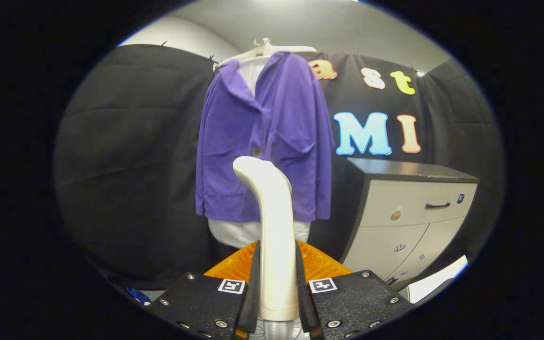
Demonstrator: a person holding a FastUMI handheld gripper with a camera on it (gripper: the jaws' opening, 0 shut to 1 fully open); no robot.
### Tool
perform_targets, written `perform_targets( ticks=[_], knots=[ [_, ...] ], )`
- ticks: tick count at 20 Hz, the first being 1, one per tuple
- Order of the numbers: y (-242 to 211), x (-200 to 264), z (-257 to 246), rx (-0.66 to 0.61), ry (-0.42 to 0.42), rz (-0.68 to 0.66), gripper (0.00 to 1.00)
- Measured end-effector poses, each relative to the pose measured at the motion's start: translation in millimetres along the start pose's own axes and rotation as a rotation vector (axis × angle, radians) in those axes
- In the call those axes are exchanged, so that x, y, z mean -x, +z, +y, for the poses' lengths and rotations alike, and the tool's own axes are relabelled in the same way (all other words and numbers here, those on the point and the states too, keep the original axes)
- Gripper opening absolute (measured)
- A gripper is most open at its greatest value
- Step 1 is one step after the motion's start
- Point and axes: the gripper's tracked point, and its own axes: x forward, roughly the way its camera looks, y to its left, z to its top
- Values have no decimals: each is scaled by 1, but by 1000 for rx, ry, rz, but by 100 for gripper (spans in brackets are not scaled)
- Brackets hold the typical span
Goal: Iron the clothes twice with a garment steamer, once on the left side and once on the right side.
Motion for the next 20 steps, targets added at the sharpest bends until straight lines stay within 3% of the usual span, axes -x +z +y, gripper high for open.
perform_targets(
  ticks=[9, 15, 20],
  knots=[
    [64, 107, -175, -51, -238, -152, 35],
    [54, 191, -276, -75, -393, -181, 35],
    [18, 224, -333, -118, -476, -142, 34]
  ],
)
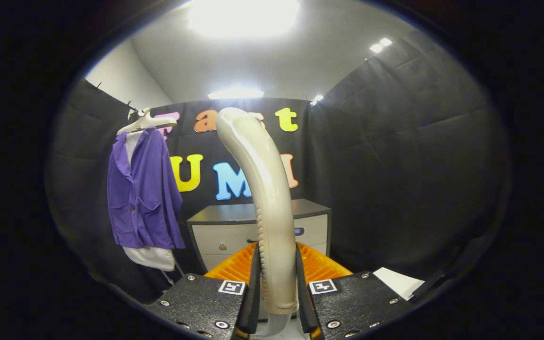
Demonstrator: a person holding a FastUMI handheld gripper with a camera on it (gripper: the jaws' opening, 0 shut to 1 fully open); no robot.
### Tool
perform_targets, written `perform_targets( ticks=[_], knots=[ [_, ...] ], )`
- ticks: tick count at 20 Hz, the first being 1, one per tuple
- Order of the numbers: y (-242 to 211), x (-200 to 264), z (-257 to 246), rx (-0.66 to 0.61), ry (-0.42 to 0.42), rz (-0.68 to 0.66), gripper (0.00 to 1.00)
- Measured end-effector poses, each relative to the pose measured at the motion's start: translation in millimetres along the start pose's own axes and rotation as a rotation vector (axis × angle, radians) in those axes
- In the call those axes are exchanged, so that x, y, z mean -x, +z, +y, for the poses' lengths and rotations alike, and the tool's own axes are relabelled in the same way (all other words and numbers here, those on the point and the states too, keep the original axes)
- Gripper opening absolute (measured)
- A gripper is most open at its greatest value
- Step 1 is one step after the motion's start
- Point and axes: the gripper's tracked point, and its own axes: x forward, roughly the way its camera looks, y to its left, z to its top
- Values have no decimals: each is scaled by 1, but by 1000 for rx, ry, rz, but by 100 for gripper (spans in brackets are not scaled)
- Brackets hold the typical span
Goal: Iron the clothes twice with a garment steamer, once on the left side and once on the right side.
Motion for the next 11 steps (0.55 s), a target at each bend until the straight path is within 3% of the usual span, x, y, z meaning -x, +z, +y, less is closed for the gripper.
perform_targets(
  ticks=[5, 11],
  knots=[
    [-12, 12, -20, 17, -45, 40, 34],
    [-13, 16, 8, 52, -9, 43, 35]
  ],
)
